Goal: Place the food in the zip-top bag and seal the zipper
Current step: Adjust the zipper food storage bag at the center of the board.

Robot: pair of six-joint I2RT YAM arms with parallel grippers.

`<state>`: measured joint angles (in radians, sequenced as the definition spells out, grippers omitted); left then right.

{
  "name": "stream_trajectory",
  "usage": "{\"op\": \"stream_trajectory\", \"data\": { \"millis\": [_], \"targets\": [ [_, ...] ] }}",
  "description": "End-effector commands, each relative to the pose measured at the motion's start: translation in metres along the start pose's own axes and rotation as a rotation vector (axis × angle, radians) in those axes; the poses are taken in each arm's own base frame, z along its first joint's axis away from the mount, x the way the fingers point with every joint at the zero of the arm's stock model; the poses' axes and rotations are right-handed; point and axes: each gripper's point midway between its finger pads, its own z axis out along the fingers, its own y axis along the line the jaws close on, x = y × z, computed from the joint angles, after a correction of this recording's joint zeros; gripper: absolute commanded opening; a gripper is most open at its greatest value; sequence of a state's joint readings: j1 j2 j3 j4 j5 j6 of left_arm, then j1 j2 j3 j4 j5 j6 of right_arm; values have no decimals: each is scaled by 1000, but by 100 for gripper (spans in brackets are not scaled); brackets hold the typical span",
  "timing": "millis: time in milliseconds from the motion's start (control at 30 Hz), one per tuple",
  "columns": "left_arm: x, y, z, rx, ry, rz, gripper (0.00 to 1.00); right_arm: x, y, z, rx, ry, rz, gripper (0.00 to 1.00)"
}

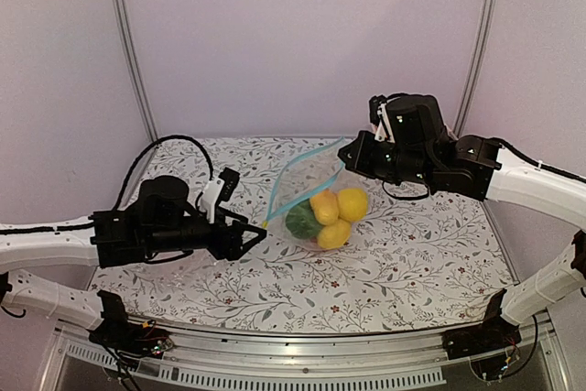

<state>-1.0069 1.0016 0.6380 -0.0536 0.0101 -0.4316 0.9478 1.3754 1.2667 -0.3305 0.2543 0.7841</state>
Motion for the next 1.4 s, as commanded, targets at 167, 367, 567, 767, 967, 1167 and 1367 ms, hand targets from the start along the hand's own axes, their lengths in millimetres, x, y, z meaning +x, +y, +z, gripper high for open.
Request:
{"op": "stream_trajectory", "data": {
  "millis": [167,367,567,767,967,1167,1367],
  "targets": [
    [10,4,35,-37,23,-28,53,-22,13,-8,-38,-68,29,0],
    [4,6,33,-42,-17,-32,41,-22,12,-8,-34,-67,27,0],
    [6,6,34,-42,-13,-35,18,-23,11,-8,-31,-73,23,0],
    [-9,-1,26,-30,-26,-8,0,-32,6,-14,8,-105,-4,0],
    [-56,-55,3,139,43,129,0,-59,1,-38,93,-170,-84,0],
    [-64,-76,5,227,152,219,0,-56,-25,-51,170,-202,-86,0],
    [-39,-71,19,246,253,239,0,-29,-53,-43,229,-135,-58,3]
  ]
}}
